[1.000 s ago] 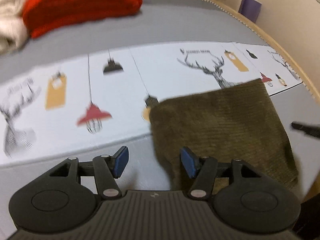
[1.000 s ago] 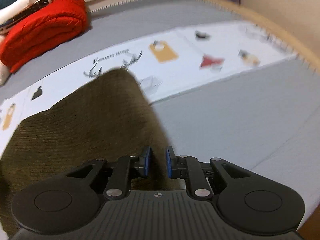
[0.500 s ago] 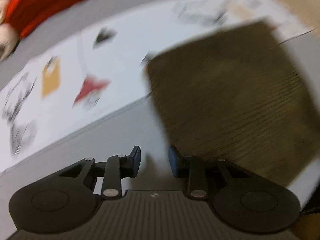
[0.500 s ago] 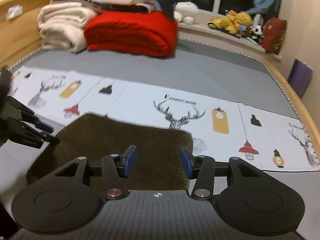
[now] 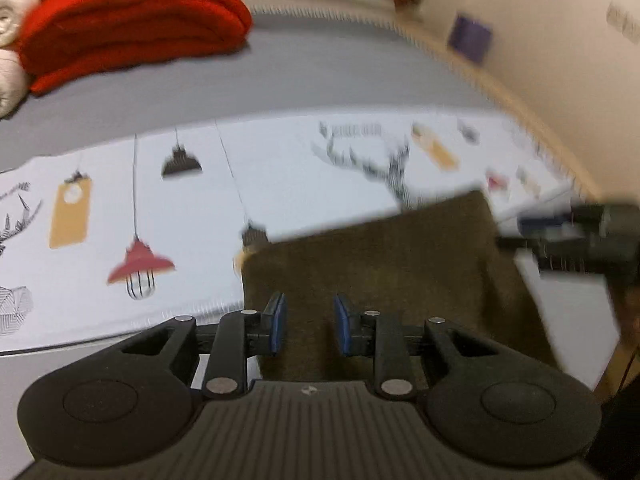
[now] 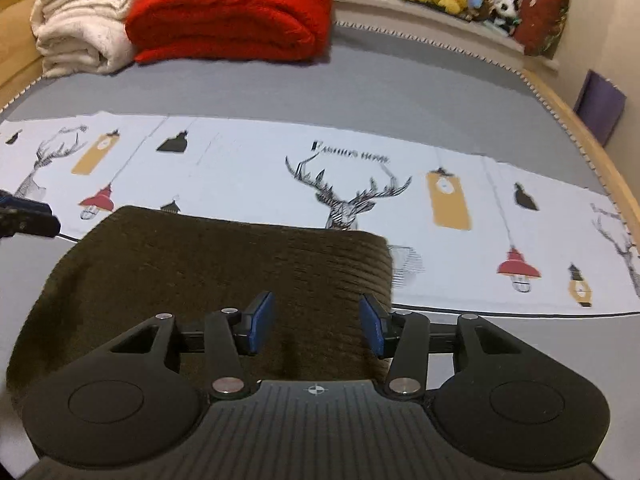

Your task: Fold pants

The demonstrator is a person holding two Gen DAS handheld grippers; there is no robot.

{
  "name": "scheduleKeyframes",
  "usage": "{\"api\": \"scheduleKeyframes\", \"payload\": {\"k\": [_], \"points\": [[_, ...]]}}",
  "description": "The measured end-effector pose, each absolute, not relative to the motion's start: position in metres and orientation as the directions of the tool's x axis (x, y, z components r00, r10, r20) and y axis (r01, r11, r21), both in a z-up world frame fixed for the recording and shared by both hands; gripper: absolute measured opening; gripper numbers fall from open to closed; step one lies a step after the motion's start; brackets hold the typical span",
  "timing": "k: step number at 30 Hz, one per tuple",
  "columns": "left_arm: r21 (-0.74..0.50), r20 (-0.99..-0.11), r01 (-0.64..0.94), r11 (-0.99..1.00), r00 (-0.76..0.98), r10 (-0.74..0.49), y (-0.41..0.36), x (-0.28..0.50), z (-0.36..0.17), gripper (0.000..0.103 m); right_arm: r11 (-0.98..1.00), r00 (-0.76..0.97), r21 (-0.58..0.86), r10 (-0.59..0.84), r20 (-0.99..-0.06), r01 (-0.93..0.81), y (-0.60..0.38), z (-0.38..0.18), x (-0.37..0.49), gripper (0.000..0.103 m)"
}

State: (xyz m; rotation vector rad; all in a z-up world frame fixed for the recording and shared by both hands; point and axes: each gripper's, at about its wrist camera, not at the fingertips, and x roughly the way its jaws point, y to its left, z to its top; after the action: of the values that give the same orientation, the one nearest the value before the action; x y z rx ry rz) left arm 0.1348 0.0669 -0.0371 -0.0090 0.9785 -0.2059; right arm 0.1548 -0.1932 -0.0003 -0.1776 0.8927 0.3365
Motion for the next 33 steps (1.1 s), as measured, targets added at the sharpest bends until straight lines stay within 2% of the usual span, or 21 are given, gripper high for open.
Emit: {"api": "scheduleKeyframes", "payload": {"k": [2, 4, 8, 13, 17, 21, 25, 29, 33], "points": [[-0.022, -0.892, 0.181, 0.983, 0.441, -0.101, 0.06, 0.142, -0.064, 0.03, 0.933, 0.56, -0.023, 0.195, -0.806, -0.359, -0.186, -0.013, 0.167, 0.049], [0.018, -0.92, 0.164, 0.986, 0.389, -0.047, 0.057, 0.147, -0.081, 0.031, 0.939, 0.532, -0.039, 0.159, -0.832, -0.342, -0.182, -0.028, 0.179, 0.049], [-0.016, -0.922, 0.122, 0.992, 0.383, -0.062, 0.06, 0.157, -0.079, 0.03, 0.949, 0.472, -0.062, 0.097, -0.876, -0.308, -0.175, -0.056, 0.199, 0.05], [-0.01, -0.92, 0.123, 0.992, 0.387, -0.057, 0.061, 0.156, -0.081, 0.031, 0.949, 0.458, -0.099, 0.052, -0.887, -0.299, -0.163, -0.077, 0.208, 0.052], [-0.023, -0.914, 0.103, 0.994, 0.402, -0.062, 0.069, 0.153, -0.078, 0.04, 0.959, 0.46, -0.091, 0.045, -0.887, -0.269, -0.162, -0.079, 0.212, 0.052], [-0.024, -0.883, 0.116, 0.993, 0.464, -0.075, 0.071, 0.141, -0.059, 0.041, 0.967, 0.485, -0.071, 0.059, -0.873, -0.245, -0.169, -0.065, 0.206, 0.05], [-0.062, -0.849, 0.185, 0.981, 0.507, -0.149, 0.071, 0.125, -0.039, 0.041, 0.971, 0.569, -0.007, 0.135, -0.811, -0.241, -0.184, -0.029, 0.179, 0.051], [-0.04, -0.853, 0.298, 0.954, 0.487, -0.188, 0.058, 0.105, -0.038, 0.041, 0.921, 0.504, 0.067, 0.269, -0.821, -0.383, -0.192, -0.017, 0.134, 0.051], [0.044, -0.902, 0.36, 0.932, 0.415, -0.118, 0.044, 0.092, -0.066, 0.044, 0.867, 0.424, 0.016, 0.26, -0.868, -0.498, -0.193, -0.032, 0.093, 0.051]]}}
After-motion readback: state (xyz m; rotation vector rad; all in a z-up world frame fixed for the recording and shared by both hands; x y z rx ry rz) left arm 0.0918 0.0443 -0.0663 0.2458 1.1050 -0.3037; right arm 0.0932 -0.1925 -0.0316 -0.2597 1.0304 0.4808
